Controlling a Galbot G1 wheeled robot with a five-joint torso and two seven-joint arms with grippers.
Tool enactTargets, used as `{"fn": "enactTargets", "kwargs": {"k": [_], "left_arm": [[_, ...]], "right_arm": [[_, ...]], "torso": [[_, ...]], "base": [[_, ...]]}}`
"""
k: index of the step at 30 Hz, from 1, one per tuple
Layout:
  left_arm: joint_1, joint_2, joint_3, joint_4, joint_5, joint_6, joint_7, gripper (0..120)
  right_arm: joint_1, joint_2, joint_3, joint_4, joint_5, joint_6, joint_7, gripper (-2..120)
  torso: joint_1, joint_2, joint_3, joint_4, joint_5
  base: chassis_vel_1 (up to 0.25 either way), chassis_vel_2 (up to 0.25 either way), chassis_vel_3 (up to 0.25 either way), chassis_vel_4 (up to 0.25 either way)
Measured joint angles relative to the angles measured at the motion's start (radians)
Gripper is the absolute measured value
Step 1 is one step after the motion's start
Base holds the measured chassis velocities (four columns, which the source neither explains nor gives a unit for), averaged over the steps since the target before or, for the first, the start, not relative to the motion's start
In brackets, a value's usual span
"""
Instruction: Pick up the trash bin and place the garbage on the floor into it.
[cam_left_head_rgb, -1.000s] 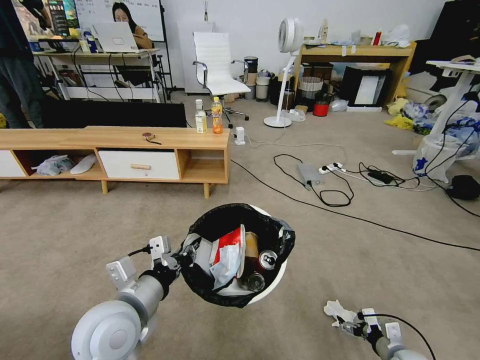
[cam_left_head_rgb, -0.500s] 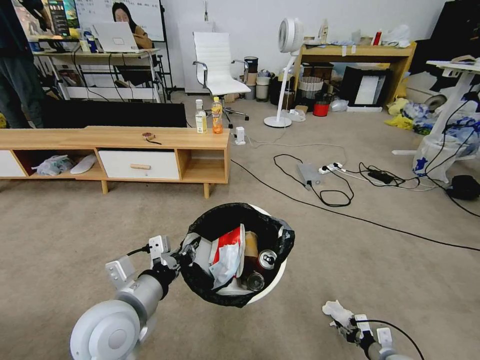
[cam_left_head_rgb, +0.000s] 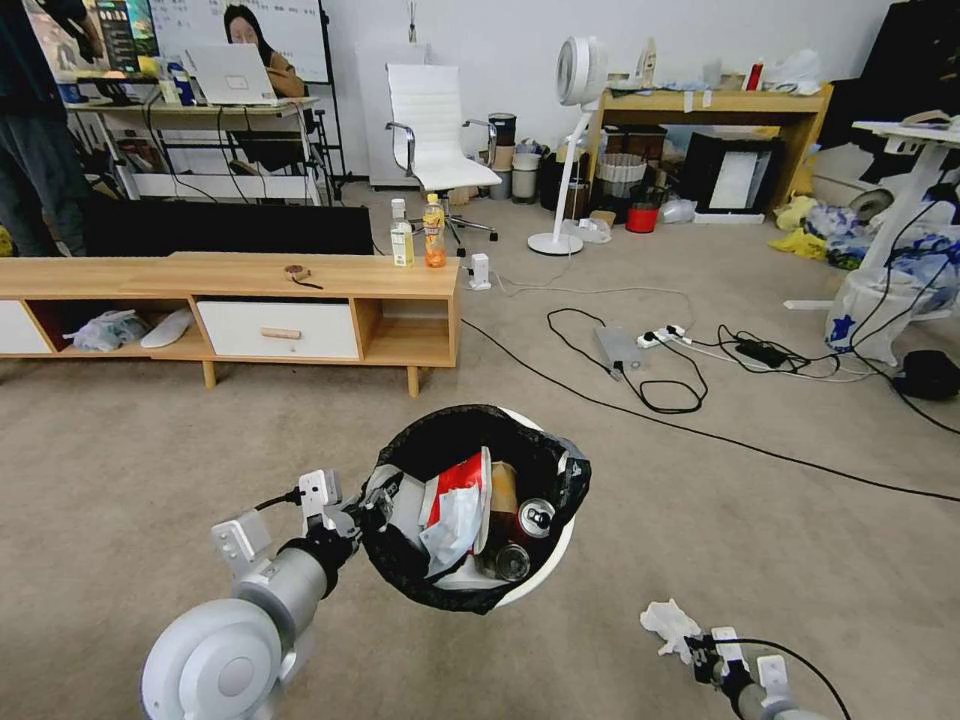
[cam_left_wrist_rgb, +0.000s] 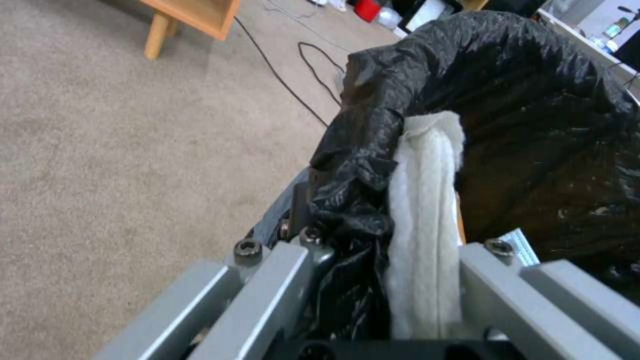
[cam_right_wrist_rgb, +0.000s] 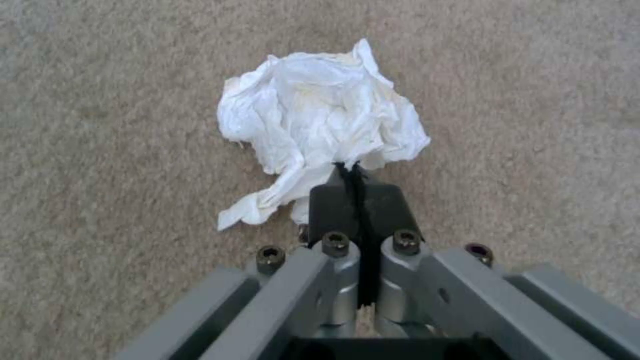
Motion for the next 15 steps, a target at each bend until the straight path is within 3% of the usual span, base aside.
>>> {"fn": "enactTargets", "kwargs": {"k": [15], "left_arm": [[0.003,-0.001,-0.001,-0.008,0.0,0.0,0.001,7]], "right_arm": [[-0.011,-0.009,0.02,0.048,0.025,0.007,0.004,0]], "torso": [[0.0,0.0,0.0,-0.0001,0.0001]], "base": [[0.0,0.0,0.0,0.0]]}}
